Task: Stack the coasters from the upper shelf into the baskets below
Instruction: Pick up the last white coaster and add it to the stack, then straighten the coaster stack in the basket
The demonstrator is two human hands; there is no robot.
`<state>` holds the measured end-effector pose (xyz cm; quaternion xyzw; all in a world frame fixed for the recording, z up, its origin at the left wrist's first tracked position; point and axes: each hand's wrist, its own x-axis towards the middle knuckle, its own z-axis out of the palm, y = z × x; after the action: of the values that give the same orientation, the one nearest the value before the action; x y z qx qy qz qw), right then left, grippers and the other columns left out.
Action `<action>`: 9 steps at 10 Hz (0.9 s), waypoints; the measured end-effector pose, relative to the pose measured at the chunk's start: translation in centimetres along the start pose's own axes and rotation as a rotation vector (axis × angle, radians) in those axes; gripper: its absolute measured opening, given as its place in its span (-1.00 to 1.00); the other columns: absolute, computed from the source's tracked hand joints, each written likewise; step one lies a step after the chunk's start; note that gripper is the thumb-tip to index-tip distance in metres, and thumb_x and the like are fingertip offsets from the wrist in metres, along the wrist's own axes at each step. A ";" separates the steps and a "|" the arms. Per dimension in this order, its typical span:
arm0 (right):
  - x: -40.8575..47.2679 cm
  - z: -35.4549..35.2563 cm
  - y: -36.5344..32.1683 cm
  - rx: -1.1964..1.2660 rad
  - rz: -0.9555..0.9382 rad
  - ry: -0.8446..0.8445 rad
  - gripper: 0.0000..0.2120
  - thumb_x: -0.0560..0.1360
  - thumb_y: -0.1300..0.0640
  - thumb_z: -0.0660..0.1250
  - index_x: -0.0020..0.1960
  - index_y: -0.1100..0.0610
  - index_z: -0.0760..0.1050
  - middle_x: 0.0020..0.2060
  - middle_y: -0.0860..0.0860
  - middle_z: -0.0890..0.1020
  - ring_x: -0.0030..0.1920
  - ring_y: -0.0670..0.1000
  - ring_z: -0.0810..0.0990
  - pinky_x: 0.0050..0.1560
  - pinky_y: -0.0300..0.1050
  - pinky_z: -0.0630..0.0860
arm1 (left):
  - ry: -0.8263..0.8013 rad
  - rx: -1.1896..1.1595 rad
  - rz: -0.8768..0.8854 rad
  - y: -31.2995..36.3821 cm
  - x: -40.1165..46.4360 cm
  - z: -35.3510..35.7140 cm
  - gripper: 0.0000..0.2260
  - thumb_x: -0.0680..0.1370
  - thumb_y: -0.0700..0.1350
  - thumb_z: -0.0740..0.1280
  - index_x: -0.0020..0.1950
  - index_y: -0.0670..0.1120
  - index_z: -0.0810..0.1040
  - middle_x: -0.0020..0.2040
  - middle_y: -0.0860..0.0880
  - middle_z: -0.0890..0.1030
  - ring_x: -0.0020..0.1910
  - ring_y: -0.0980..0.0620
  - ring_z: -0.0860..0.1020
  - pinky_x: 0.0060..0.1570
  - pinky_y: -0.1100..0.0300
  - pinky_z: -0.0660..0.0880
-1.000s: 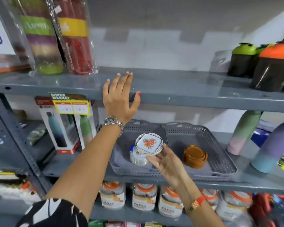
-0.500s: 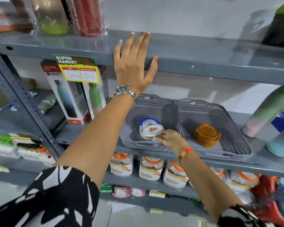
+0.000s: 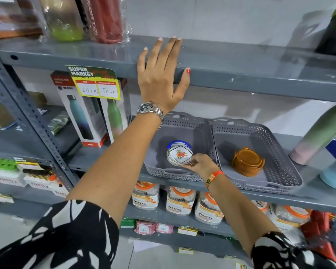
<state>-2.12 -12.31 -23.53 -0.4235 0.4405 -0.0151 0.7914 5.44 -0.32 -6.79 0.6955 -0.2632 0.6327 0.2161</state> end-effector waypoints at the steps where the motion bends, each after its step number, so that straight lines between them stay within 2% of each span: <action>1: -0.2 -0.2 0.0 -0.001 0.017 -0.036 -0.70 0.59 0.44 0.00 -0.29 0.29 0.30 -0.14 0.29 0.53 0.37 0.27 0.39 0.38 0.27 0.28 | -0.003 0.000 0.000 0.0 0.0 0.0 -0.52 0.53 0.09 0.11 0.33 -0.12 0.50 0.28 -0.01 0.53 0.30 -0.05 0.45 0.30 -0.06 0.27; 3: 0.1 -0.2 0.1 0.003 -0.035 -0.077 -0.73 0.53 0.50 -0.02 -0.25 0.30 0.32 0.04 0.35 0.50 0.34 0.36 0.38 0.34 0.33 0.31 | -0.013 -0.012 -0.011 0.1 0.0 -0.2 -0.52 0.52 0.09 0.12 0.33 -0.13 0.50 0.29 -0.02 0.53 0.30 -0.06 0.45 0.30 -0.07 0.28; 4: 0.1 0.1 0.3 -0.001 -0.066 -0.091 -0.73 0.52 0.52 -0.02 -0.26 0.30 0.32 -0.04 0.31 0.51 0.33 0.36 0.38 0.31 0.32 0.34 | -0.020 -0.010 -0.014 0.2 0.0 -0.3 -0.52 0.52 0.09 0.12 0.33 -0.13 0.50 0.29 -0.02 0.53 0.30 -0.06 0.45 0.30 -0.06 0.27; 5: 1.2 -0.3 0.6 -0.061 -0.085 -0.103 -0.75 0.50 0.51 0.07 -0.26 0.27 0.35 0.17 0.35 0.47 0.32 0.34 0.41 0.32 0.24 0.39 | -0.025 -0.008 -0.014 0.1 0.0 -0.3 -0.52 0.53 0.09 0.12 0.33 -0.13 0.50 0.28 -0.02 0.53 0.30 -0.06 0.46 0.30 -0.06 0.27; 6: 2.8 -0.4 0.8 -0.114 -0.034 -0.108 -0.84 0.41 0.50 0.27 -0.10 0.29 0.48 0.26 0.41 0.45 0.30 0.33 0.44 0.28 0.09 0.47 | -0.030 -0.007 -0.015 0.2 0.0 -0.4 -0.52 0.53 0.08 0.12 0.33 -0.13 0.50 0.29 -0.02 0.53 0.30 -0.06 0.45 0.31 -0.06 0.27; 7: 1.9 -0.2 0.6 -0.479 -0.184 -0.069 -0.29 0.35 0.48 0.40 0.41 0.30 0.18 0.30 0.27 0.39 0.31 0.25 0.44 0.23 0.04 0.50 | -0.031 -0.009 -0.018 0.2 0.0 -0.3 -0.52 0.53 0.08 0.12 0.33 -0.13 0.50 0.29 -0.02 0.53 0.30 -0.06 0.45 0.31 -0.06 0.27; 8: 1.7 0.0 0.4 -1.059 -0.413 -0.006 0.02 0.30 0.33 0.53 0.54 0.21 -0.05 0.49 0.28 0.02 0.50 0.24 0.13 0.45 0.00 0.24 | -0.029 -0.012 -0.019 0.2 0.0 -0.3 -0.52 0.53 0.09 0.11 0.33 -0.13 0.50 0.28 -0.02 0.54 0.30 -0.06 0.45 0.31 -0.06 0.25; 9: 2.1 0.0 0.7 -1.333 -0.565 -0.034 0.09 0.32 0.19 0.55 0.56 0.11 -0.15 0.50 0.33 -0.13 0.52 0.29 -0.06 0.49 0.12 0.16 | -0.023 -0.009 -0.017 0.2 0.0 -0.3 -0.52 0.53 0.09 0.11 0.32 -0.14 0.50 0.28 -0.03 0.54 0.30 -0.06 0.45 0.31 -0.05 0.25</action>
<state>-1.04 -12.70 -25.43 -0.9139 0.2176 0.0593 0.3375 5.06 -0.30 -6.80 0.7040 -0.2628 0.6215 0.2215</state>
